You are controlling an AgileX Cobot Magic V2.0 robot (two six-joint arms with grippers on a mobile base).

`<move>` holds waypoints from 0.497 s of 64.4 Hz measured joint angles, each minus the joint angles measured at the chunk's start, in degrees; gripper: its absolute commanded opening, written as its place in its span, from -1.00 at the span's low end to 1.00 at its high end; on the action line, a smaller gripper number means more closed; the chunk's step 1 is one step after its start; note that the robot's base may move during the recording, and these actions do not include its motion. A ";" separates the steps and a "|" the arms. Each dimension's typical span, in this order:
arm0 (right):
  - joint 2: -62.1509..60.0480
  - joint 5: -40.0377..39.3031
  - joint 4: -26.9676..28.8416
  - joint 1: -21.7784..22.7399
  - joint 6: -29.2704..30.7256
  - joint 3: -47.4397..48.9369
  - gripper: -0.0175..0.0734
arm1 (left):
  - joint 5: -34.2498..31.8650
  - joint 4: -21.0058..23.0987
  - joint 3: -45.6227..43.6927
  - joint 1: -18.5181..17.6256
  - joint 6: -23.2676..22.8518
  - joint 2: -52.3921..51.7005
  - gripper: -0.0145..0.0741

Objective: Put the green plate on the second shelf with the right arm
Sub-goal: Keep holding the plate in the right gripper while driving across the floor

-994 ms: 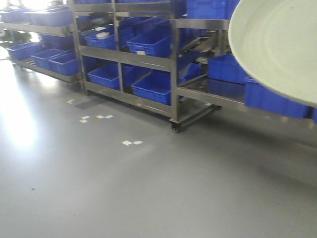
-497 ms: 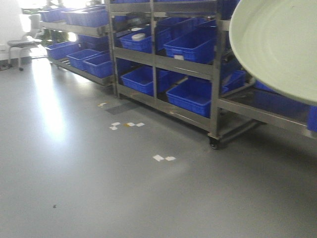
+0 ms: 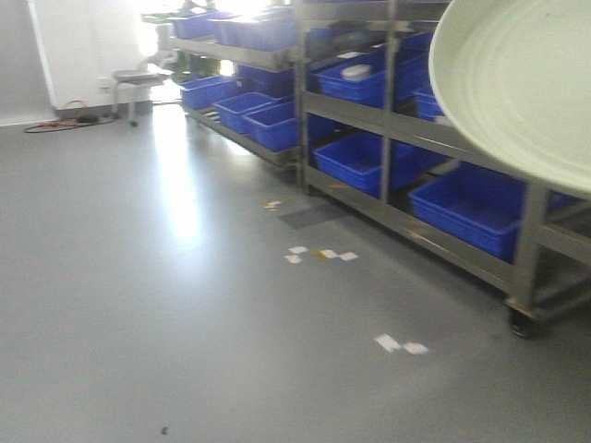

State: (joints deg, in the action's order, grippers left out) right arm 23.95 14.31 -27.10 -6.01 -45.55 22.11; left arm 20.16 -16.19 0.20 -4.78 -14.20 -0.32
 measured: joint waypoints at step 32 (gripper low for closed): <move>0.00 0.00 0.00 0.00 0.00 0.00 -0.49 | 0.00 0.00 0.00 0.00 0.00 0.00 -0.39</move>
State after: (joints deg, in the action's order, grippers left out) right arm 23.95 14.31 -27.10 -6.01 -45.55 22.11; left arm 20.16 -16.19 0.20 -4.78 -14.20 -0.32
